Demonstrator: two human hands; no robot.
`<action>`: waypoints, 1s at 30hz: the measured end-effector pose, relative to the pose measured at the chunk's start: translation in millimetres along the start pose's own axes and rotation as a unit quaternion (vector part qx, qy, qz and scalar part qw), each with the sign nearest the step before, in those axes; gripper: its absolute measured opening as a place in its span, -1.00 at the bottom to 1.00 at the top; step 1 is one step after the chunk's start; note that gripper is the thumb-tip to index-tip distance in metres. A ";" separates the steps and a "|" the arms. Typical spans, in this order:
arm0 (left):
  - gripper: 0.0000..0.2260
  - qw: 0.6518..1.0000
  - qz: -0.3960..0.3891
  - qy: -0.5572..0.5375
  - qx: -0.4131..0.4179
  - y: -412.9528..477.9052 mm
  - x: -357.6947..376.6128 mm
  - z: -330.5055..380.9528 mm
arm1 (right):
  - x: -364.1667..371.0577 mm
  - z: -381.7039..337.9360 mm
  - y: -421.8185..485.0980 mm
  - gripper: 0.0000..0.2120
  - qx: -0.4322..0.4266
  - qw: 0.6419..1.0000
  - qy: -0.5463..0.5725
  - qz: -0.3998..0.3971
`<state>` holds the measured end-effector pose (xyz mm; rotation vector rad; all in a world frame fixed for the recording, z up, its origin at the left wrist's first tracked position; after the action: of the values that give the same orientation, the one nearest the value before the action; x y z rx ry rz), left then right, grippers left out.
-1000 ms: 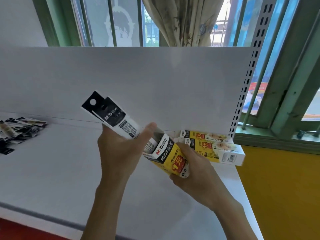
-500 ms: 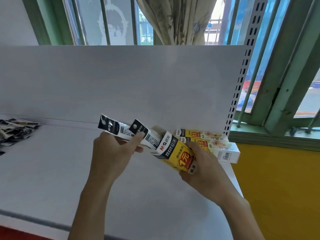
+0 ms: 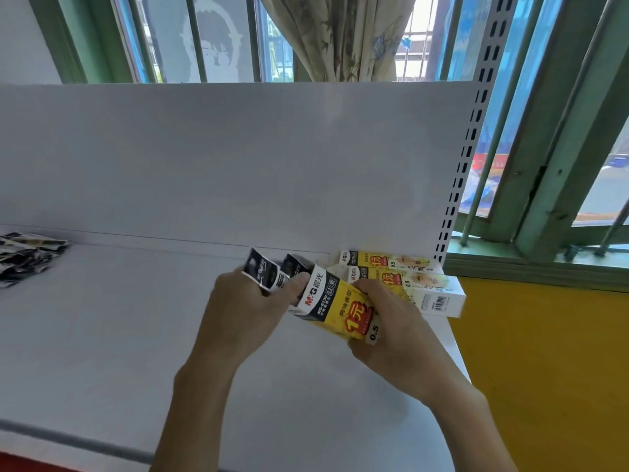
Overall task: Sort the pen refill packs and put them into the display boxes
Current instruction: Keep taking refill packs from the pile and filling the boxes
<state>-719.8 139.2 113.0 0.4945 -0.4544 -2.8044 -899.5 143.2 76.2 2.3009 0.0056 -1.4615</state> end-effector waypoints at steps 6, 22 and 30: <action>-0.89 0.983 0.130 -0.072 0.107 0.0 -25.3 12.8 | -9.9 10.7 1.5 -0.48 0.010 1.000 -0.012 0.021; -0.82 0.995 -0.094 -0.019 0.003 8.7 51.9 -38.5 | -9.0 46.0 5.8 -0.39 0.051 0.997 -0.048 -0.012; -0.84 0.992 -0.093 -0.077 -0.023 8.5 72.5 -57.2 | -3.9 59.1 12.1 -0.38 0.069 0.994 -0.087 -0.026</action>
<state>-763.0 94.7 43.9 0.3267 -0.3930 -3.0394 -949.8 112.7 62.1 2.2860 -0.0893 -1.7336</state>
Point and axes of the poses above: each hand's wrist, its own y-axis towards the middle knuckle, its own x-axis out of the palm, z = x × y, the point moved 6 cm from there along y, towards the middle knuckle, and after that the axes turned 12 degrees about -y, right-handed, at the moved point
